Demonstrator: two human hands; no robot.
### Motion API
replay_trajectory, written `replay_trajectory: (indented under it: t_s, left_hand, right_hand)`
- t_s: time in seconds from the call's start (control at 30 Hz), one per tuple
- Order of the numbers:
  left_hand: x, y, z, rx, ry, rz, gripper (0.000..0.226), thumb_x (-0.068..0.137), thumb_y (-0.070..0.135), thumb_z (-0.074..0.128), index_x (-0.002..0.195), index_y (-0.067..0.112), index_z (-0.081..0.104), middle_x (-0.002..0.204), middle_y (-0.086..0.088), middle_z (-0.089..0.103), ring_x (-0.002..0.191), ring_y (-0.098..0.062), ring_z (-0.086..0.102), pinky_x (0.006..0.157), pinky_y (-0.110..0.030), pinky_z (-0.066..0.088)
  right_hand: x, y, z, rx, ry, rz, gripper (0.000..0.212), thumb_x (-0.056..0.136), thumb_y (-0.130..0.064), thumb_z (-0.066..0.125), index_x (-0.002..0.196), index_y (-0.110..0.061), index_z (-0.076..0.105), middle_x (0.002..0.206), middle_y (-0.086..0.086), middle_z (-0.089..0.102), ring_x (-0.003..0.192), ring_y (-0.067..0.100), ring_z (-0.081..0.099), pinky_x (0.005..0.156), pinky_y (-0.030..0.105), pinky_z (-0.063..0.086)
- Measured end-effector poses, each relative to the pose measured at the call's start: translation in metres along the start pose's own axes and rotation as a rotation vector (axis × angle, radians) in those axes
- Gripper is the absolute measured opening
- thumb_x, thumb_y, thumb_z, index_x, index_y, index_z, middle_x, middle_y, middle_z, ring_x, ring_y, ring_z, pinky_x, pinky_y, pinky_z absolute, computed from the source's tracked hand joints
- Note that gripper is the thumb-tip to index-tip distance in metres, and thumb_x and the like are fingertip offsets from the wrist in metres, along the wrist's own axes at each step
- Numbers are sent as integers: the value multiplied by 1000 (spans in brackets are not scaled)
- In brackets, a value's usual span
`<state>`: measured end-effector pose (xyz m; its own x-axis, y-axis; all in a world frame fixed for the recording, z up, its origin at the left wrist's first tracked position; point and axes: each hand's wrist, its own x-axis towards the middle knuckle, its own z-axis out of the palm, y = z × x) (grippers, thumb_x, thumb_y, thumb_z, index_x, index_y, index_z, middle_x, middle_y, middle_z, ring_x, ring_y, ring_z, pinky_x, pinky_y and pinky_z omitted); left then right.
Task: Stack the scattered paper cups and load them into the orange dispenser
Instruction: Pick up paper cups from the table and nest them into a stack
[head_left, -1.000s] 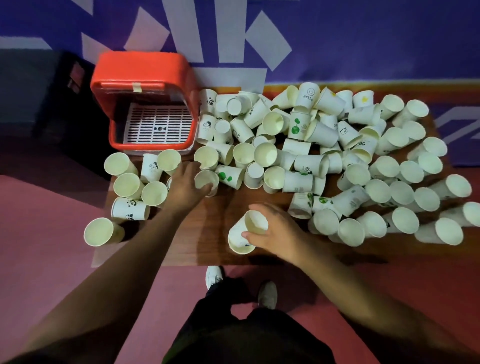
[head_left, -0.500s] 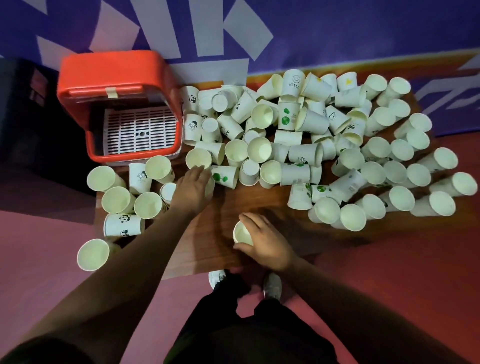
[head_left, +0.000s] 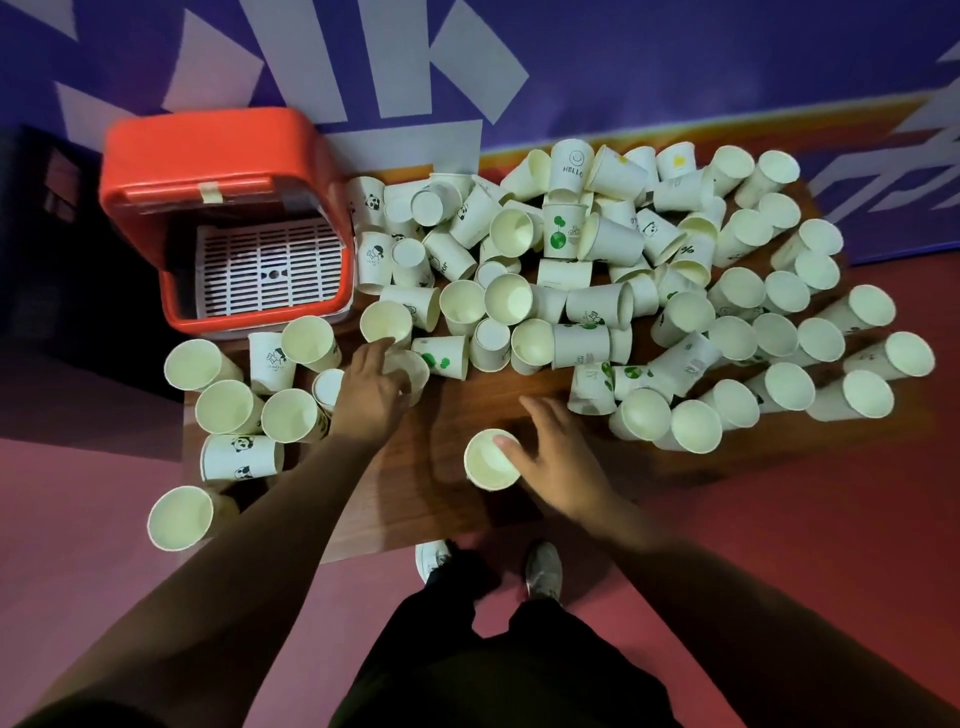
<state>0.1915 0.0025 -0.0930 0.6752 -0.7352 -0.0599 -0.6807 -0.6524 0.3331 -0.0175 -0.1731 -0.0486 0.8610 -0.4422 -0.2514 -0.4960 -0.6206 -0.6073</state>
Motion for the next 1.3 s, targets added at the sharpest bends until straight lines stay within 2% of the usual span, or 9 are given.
replay_trajectory:
  t_s: [0.17,0.27,0.33,0.43,0.5,0.6,0.73,0.97,1.3]
  left_hand:
    - [-12,21,-14,-227,162,-116,18,79,13,80,93,7,70,144,-25,44,134,-45,39,104,-52,44]
    - [-21,40,-32,-484,215,-140,16,83,12,77,94,16,66,154,-16,33,146,-31,29,103,-28,44]
    - [-30,57,-50,-634,146,-126,18,85,9,75,92,19,62,150,-7,39,131,-18,50,87,-10,45]
    - [-44,81,-66,-776,-17,-93,21,80,20,77,86,21,58,129,2,58,92,-7,63,75,-23,47]
    - [-55,94,-73,-793,-95,-48,23,76,33,75,85,22,57,114,11,62,87,-3,60,72,-24,45]
    - [-70,109,-74,-696,-127,13,18,82,17,78,86,19,60,94,18,59,85,2,56,69,-9,38]
    - [-82,110,-54,-743,-127,108,26,80,20,76,101,30,62,121,7,53,118,-13,52,87,-17,43]
    - [-82,110,-14,-500,-95,107,80,85,16,79,154,27,40,111,7,42,110,-13,47,99,-13,36]
    - [-73,113,21,-660,-257,-80,71,76,25,87,129,41,42,132,10,42,122,-12,43,93,-25,44]
  right_hand:
    - [4,37,-25,-189,209,67,52,88,-40,63,126,-5,56,125,16,54,118,35,52,98,46,45]
    - [4,66,-43,-444,301,122,49,78,-32,71,116,-3,61,116,21,58,112,41,54,94,52,45]
    - [3,82,-52,-524,279,178,57,71,-36,78,113,-2,60,114,23,58,111,42,54,91,52,46]
    - [4,101,-53,-594,182,211,80,62,-43,85,124,0,56,119,24,57,114,42,53,95,54,44]
    - [7,108,-53,-647,118,220,92,64,-48,83,136,-2,48,130,24,54,127,41,46,104,58,35]
    - [13,111,-54,-686,24,246,94,76,-52,72,149,-8,31,147,21,39,142,37,28,114,58,18]
    - [21,114,-58,-690,20,237,81,83,-40,66,150,-11,29,147,19,39,140,37,28,116,54,17]
    - [15,114,-58,-667,50,190,67,79,-35,71,136,-8,47,131,18,52,129,36,42,112,51,24]
    - [-9,108,-63,-378,177,110,66,67,-34,83,120,-4,58,116,17,56,111,39,56,90,51,46]
